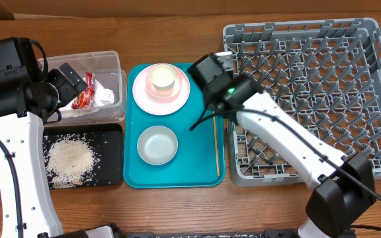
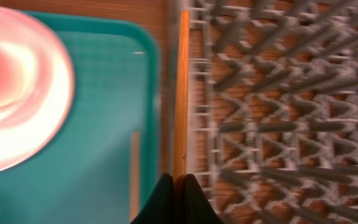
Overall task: Sort waste into correct bins and load items into the dishwasher
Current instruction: 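Lift the chopsticks with the right gripper and carry them to the rack, then lower the chopsticks into the grey rack and open the right gripper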
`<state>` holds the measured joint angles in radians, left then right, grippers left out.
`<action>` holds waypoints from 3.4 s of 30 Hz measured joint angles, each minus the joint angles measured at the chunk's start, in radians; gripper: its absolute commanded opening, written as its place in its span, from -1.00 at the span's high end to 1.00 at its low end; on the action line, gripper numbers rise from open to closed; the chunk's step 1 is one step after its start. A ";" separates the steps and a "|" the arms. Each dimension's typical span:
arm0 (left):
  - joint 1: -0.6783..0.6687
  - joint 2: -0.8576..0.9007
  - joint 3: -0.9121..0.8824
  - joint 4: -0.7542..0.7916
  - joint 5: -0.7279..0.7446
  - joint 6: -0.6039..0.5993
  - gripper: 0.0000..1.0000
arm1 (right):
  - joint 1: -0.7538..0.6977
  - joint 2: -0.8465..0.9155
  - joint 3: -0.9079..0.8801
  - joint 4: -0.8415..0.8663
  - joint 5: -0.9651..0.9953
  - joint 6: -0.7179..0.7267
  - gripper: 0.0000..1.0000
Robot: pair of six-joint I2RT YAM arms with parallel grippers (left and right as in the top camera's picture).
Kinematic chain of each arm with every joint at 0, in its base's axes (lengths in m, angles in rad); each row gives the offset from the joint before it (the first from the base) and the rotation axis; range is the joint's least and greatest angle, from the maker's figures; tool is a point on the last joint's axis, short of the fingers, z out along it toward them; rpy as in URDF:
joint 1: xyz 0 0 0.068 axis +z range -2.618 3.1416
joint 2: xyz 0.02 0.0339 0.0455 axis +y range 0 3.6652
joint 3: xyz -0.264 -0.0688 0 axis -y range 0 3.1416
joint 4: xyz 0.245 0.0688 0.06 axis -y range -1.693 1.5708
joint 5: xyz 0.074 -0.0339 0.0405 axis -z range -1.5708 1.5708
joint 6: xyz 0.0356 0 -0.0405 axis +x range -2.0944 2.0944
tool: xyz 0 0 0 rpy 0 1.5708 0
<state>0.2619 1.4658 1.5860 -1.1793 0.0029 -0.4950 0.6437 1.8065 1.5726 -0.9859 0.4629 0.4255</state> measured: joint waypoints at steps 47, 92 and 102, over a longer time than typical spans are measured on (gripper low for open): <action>0.000 0.000 0.000 0.000 0.000 0.000 -1.00 | -0.336 0.000 -0.070 0.071 -0.476 -0.216 0.33; 0.000 0.000 0.000 0.000 0.000 0.000 -1.00 | -0.362 0.000 -0.202 -0.080 -0.460 -0.031 0.77; 0.000 0.000 0.000 0.000 0.000 0.000 -1.00 | -0.362 0.000 -0.153 -0.156 -0.467 -0.034 0.92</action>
<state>0.2619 1.4658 1.5860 -1.1790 0.0029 -0.4946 0.2813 1.8069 1.4197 -1.1423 -0.0036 0.3916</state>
